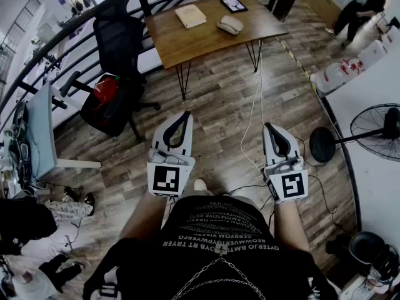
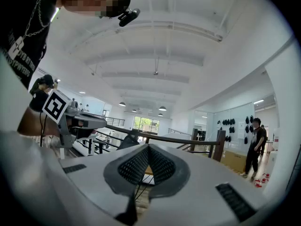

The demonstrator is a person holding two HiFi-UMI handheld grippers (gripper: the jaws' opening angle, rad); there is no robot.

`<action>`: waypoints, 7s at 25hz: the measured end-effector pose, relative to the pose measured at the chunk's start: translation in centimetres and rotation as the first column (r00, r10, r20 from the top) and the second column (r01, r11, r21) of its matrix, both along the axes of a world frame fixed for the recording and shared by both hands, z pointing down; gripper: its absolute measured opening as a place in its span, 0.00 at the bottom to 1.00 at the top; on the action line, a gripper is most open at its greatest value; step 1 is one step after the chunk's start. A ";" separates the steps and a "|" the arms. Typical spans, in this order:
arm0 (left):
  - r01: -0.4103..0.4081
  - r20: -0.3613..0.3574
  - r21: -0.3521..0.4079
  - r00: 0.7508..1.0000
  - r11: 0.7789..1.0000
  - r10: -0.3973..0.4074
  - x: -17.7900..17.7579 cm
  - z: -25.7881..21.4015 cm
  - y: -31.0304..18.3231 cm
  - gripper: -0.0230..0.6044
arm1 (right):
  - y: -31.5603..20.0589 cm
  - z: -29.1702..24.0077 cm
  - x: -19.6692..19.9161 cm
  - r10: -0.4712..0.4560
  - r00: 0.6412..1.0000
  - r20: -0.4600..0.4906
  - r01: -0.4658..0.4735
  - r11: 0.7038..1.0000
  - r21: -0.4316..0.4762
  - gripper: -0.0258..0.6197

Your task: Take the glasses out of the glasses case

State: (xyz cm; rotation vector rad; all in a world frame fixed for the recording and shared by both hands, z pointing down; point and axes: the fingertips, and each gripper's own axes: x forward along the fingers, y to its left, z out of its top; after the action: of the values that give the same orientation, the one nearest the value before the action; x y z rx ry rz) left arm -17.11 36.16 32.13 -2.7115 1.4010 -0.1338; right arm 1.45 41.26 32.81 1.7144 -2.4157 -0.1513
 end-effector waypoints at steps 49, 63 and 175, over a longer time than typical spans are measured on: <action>-0.009 0.043 -0.067 0.999 0.998 0.011 1.4 3.3 -9.4 0.08 | -9.4 4.0 0.9 -0.017 0.995 0.101 0.026 0.996 -0.085 0.22; 0.013 0.052 -0.098 0.999 0.995 -0.008 5.0 4.2 -16.0 0.08 | -16.8 4.8 3.8 -0.061 0.988 0.142 0.075 0.992 -0.097 0.22; -0.102 0.034 -0.152 0.994 0.983 0.109 9.7 6.0 -57.5 0.08 | -55.7 5.8 6.9 0.007 0.989 0.145 0.021 0.982 -0.187 0.22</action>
State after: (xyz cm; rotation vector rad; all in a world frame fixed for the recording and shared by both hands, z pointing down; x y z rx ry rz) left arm -7.40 -21.31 38.15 -2.8788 1.2820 -0.2987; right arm 8.31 -14.48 38.64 1.6854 -2.4456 0.2026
